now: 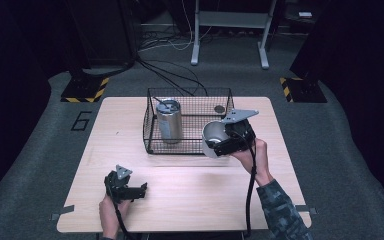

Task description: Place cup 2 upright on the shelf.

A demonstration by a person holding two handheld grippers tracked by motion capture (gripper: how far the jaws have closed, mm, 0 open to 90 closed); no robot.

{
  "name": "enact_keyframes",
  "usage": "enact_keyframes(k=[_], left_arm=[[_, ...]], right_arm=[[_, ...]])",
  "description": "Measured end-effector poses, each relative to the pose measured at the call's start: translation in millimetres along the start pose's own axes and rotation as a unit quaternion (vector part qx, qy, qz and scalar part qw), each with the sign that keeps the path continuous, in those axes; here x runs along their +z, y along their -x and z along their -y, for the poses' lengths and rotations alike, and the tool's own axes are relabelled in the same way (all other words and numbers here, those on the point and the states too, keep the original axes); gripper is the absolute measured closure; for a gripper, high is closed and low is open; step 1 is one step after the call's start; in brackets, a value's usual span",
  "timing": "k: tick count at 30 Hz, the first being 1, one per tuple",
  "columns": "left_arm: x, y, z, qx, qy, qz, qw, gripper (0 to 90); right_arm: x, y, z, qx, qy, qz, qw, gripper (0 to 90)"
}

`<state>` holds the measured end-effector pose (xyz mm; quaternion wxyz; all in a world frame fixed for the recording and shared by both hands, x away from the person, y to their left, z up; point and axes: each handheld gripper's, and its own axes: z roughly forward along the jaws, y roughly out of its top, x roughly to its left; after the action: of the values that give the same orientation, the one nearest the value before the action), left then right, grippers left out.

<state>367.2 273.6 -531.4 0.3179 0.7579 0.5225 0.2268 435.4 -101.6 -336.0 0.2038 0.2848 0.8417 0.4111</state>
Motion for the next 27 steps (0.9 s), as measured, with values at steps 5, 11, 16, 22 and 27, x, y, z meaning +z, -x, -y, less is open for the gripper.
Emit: enact_keyframes(k=[5,11,16,22,27], left_arm=[[0.0,0.0,0.0,0.0,0.0,0.0,1.0,0.2],[-0.2,0.1,0.0,-0.001,-0.001,0.0,1.0,0.3],[-0.2,0.1,0.0,-0.001,-0.001,0.0,1.0,0.2],[-0.1,0.2,0.1,-0.001,-0.001,0.0,1.0,0.3],[-0.1,0.1,0.0,-0.001,-0.001,0.0,1.0,0.3]], right_arm=[[3.9,4.7,-7.4,0.0,-0.003,0.0,1.0,5.0],[8.1,10.0,-20.6,-0.006,-0.004,0.003,1.0,5.0],[13.1,15.8,-28.8,-0.004,-0.006,0.005,1.0,5.0],[19.8,23.1,-35.4,0.004,-0.012,0.006,0.9999,5.1],[26.2,28.5,-42.3,0.003,-0.014,0.008,0.9999,5.0]])
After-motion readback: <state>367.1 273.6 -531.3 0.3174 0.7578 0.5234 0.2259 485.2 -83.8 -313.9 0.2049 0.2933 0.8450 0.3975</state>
